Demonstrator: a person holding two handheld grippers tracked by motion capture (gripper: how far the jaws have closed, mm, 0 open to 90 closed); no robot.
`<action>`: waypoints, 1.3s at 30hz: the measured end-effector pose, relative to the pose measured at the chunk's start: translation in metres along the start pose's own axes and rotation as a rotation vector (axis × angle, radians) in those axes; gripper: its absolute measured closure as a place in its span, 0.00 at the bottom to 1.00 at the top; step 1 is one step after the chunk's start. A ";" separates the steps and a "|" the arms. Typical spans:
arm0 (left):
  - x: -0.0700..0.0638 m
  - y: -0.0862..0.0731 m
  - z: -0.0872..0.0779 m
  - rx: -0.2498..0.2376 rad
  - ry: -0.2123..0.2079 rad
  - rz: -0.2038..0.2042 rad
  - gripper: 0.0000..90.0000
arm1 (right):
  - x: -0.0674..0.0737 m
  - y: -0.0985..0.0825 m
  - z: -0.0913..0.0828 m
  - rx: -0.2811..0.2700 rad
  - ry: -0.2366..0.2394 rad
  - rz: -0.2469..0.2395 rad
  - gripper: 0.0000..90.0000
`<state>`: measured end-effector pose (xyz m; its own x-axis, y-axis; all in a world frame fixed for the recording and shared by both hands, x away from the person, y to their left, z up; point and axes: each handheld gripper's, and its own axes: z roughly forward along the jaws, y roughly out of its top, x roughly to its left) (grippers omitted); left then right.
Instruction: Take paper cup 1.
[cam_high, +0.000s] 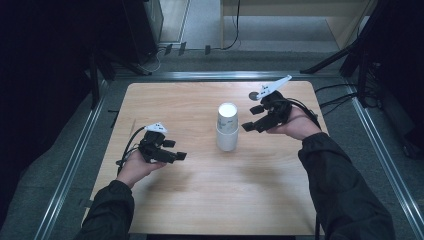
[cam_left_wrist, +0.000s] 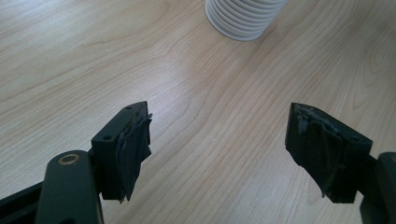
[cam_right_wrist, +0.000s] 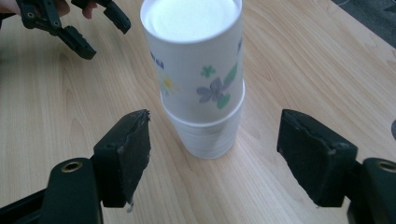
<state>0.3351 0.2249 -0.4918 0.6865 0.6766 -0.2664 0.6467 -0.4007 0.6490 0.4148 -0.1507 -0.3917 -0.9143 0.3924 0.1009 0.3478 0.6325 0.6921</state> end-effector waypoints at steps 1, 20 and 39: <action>0.000 0.000 0.000 0.002 0.000 0.002 0.25 | 0.000 0.004 0.001 0.007 0.005 -0.005 0.28; -0.001 -0.001 -0.001 0.020 0.001 0.006 0.25 | 0.006 0.061 0.036 0.186 0.056 -0.128 0.25; 0.000 -0.003 -0.002 0.027 -0.002 0.004 0.26 | 0.009 0.078 0.052 0.317 0.031 -0.151 0.36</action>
<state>0.3323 0.2272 -0.4920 0.6901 0.6733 -0.2654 0.6525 -0.4202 0.6307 0.4444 -0.0629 -0.3737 -0.9645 0.2612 0.0394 0.2510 0.8596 0.4451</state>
